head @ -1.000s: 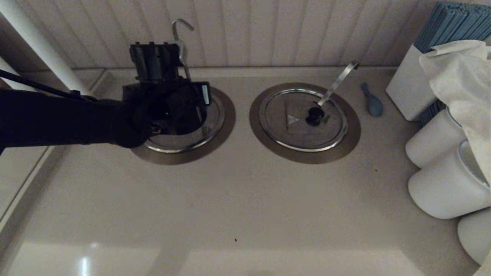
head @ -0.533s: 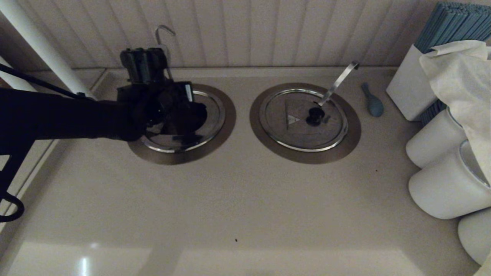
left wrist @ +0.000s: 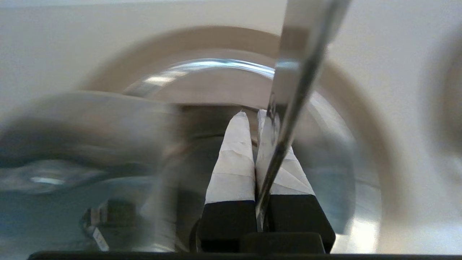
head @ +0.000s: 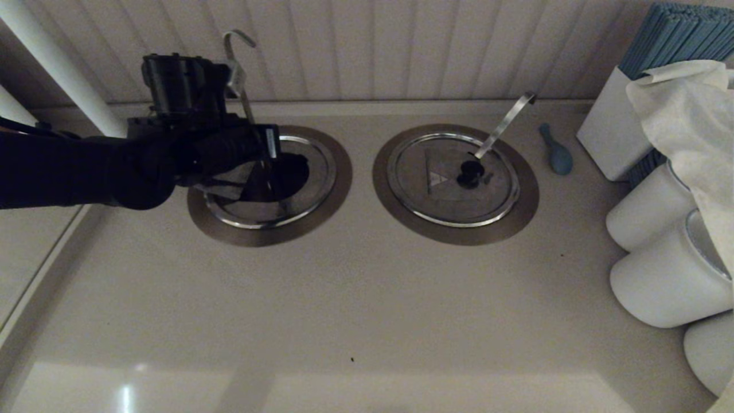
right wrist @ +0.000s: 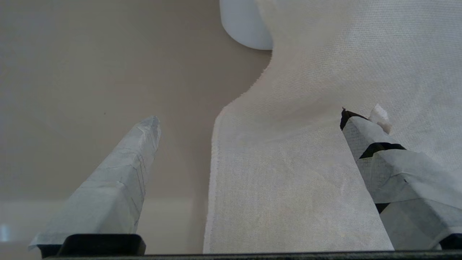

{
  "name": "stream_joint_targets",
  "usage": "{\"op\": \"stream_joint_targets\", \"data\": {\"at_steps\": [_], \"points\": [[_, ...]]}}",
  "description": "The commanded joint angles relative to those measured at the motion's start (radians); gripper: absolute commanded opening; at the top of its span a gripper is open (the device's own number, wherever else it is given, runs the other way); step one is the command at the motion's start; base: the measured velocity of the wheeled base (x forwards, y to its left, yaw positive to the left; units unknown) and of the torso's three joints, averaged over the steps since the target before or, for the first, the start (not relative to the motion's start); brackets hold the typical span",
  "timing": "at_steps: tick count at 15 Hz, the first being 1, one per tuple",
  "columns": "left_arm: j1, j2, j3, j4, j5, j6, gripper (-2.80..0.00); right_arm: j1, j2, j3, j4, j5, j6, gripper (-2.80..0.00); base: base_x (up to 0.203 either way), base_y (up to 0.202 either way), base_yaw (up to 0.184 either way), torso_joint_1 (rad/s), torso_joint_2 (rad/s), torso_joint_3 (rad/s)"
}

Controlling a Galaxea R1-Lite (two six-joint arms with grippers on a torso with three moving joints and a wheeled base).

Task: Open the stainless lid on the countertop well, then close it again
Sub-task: Stir with a spoon

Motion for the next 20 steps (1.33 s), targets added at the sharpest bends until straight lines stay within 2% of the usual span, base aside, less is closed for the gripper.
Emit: {"op": "stream_joint_targets", "data": {"at_steps": [1,5,10,20], "points": [[-0.052,-0.035,0.023,-0.005,0.001,0.0,-2.8,0.0,0.001,0.0,0.0,0.0,0.0,0.0,0.0,0.0,0.0,0.0,0.0,0.0],[-0.081,0.062,-0.025,-0.016,0.018,-0.002,-2.8,0.0,0.001,0.0,0.0,0.0,0.0,0.0,0.0,0.0,0.0,0.0,0.0,0.0],[-0.077,0.193,-0.144,-0.081,0.185,-0.003,-2.8,0.0,0.001,0.0,0.0,0.0,0.0,0.0,0.0,0.0,0.0,0.0,0.0,0.0],[-0.079,0.198,-0.173,-0.123,0.201,-0.007,-2.8,0.0,0.001,0.0,0.0,0.0,0.0,0.0,0.0,0.0,0.0,0.0,0.0,0.0]]}}
